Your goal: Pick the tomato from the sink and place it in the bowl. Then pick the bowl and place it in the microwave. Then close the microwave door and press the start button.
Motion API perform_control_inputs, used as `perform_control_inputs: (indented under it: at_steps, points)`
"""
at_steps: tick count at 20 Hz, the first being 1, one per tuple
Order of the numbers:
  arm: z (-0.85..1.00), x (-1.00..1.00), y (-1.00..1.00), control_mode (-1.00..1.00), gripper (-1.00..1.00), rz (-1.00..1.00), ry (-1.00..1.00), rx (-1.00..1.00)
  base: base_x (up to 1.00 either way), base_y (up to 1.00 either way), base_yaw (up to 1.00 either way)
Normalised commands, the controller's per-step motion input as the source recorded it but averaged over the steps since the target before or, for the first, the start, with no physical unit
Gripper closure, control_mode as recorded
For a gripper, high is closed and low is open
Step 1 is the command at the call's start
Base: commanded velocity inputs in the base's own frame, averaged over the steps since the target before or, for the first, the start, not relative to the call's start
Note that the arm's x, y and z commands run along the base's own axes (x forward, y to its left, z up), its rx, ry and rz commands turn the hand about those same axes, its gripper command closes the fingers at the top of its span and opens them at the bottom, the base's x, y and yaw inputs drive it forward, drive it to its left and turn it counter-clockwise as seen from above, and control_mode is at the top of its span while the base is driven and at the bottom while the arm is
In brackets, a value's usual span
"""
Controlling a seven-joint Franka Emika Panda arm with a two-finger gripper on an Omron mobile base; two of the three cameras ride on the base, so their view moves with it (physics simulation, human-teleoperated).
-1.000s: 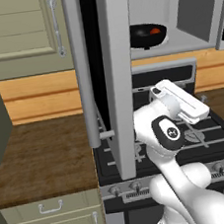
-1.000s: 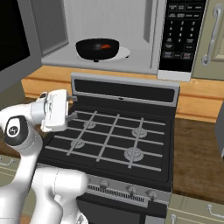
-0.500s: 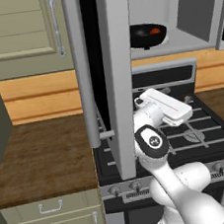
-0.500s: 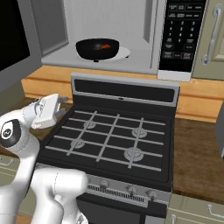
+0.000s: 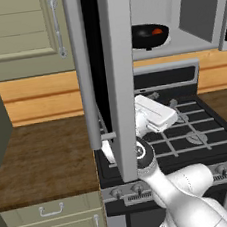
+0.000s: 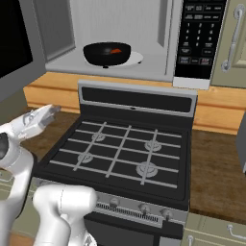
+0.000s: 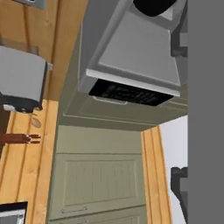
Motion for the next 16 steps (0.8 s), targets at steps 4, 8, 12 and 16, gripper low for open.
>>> perform_control_inputs:
  at_steps: [4,8,12,16]
  points:
    - [0.06,0.11,0.46,-1.0,-1.0,-0.11,0.14,-0.12,0.0,0.0,0.0]
    - [0.12,0.04,0.32,-1.0,-1.0,-0.08,0.12,-0.09,0.0,0.0,0.0]
    - [0.24,0.11,0.2,-1.0,-1.0,-0.02,0.11,-0.06,0.0,0.0,0.0]
    - [0.05,0.34,0.12,-1.0,-1.0,0.0,0.14,-0.07,0.0,0.0,0.0]
